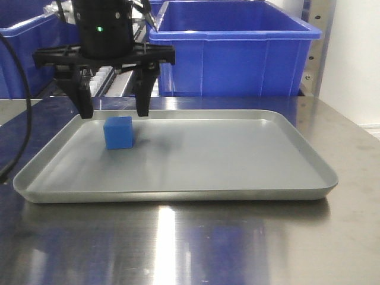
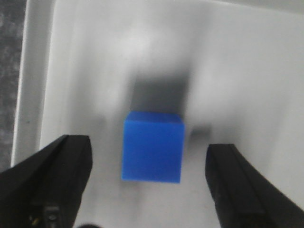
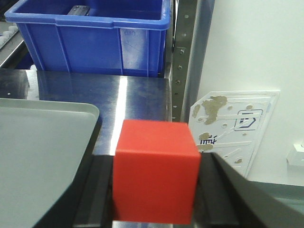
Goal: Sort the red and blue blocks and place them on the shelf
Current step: 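Lower the left gripper over the blue cube and close on it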
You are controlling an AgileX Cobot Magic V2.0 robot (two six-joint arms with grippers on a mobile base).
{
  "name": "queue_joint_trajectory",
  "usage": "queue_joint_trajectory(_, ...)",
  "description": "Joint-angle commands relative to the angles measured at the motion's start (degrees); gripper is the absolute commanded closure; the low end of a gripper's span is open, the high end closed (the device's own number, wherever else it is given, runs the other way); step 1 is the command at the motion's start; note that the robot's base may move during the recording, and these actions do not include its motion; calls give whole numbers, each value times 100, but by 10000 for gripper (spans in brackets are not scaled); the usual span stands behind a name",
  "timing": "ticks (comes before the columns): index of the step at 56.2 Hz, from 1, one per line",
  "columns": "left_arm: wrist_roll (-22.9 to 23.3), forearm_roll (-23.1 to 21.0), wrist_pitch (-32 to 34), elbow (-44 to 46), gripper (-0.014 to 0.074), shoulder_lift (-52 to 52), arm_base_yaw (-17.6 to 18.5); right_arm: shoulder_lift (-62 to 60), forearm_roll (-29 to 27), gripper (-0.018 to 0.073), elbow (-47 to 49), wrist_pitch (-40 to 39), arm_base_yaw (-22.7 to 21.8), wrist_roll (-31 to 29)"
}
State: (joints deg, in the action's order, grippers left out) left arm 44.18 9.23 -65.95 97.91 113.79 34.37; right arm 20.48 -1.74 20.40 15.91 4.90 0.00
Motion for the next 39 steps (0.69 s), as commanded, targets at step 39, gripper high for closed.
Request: queue_joint_trajectory(39,70,-6,175,176,300,-47,-46,30,61,260,160,-543,-45,-38)
